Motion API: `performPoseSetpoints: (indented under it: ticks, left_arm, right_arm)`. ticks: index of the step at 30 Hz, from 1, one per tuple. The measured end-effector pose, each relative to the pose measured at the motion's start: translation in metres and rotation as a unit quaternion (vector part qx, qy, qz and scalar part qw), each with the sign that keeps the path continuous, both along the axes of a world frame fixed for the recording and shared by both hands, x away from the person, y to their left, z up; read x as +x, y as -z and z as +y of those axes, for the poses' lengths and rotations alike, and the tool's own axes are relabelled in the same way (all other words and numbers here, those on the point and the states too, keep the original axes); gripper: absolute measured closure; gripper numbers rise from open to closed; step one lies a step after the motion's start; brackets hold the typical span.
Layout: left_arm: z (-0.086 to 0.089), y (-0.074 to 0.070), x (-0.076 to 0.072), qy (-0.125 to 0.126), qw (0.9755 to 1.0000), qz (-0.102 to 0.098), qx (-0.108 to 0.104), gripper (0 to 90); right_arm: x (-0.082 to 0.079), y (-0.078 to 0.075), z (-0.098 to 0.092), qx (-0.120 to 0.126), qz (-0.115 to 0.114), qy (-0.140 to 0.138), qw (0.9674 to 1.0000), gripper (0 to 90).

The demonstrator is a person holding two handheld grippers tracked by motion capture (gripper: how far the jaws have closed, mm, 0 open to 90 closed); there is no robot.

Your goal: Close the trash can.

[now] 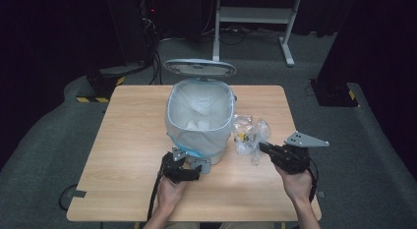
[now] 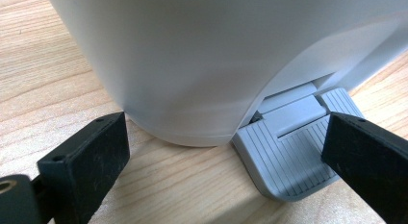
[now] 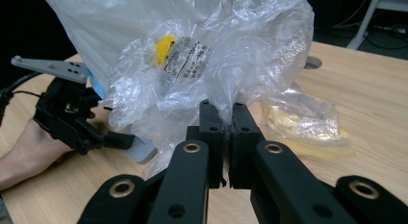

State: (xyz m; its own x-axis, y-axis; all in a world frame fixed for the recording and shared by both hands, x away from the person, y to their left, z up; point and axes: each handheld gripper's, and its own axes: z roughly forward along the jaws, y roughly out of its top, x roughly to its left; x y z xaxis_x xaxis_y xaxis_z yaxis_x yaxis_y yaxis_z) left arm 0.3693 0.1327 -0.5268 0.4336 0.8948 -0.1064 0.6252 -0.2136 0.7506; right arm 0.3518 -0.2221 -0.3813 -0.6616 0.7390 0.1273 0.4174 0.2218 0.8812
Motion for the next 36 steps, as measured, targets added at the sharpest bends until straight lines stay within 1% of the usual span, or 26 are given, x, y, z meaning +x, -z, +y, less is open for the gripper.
performPoseSetpoints:
  ticks: [8,11,15,24,27,35,36]
  left_arm:
    - [0.000,0.000,0.000,0.000,1.0000,0.001,-0.001,2.8]
    - [0.000,0.000,0.000,-0.001,1.0000,0.000,-0.001,2.9]
    - [0.000,0.000,0.000,-0.001,1.0000,0.001,-0.001,2.9]
    - [0.000,0.000,0.000,-0.001,1.0000,0.002,-0.003,3.0]
    - [0.000,0.000,0.000,-0.001,1.0000,0.002,-0.003,3.0]
    - [0.000,0.000,0.000,-0.001,1.0000,0.002,-0.004,3.1]
    - [0.000,0.000,0.000,-0.001,1.0000,0.003,-0.004,3.0]
  right_arm:
    - [-0.003,-0.015,-0.001,0.015,-0.017,-0.009,0.9997,86.9]
    - [-0.004,-0.020,-0.001,0.022,-0.020,-0.013,0.9995,86.9]
    - [-0.003,-0.024,-0.001,0.024,-0.022,-0.016,0.9994,86.9]
    - [0.003,-0.038,0.004,0.036,-0.029,-0.025,0.9986,86.9]
    - [0.006,-0.042,0.006,0.036,-0.029,-0.029,0.9985,86.9]
    - [0.010,-0.047,0.011,0.031,-0.030,-0.033,0.9985,86.9]
    - [0.011,-0.051,0.012,0.029,-0.032,-0.034,0.9985,86.9]
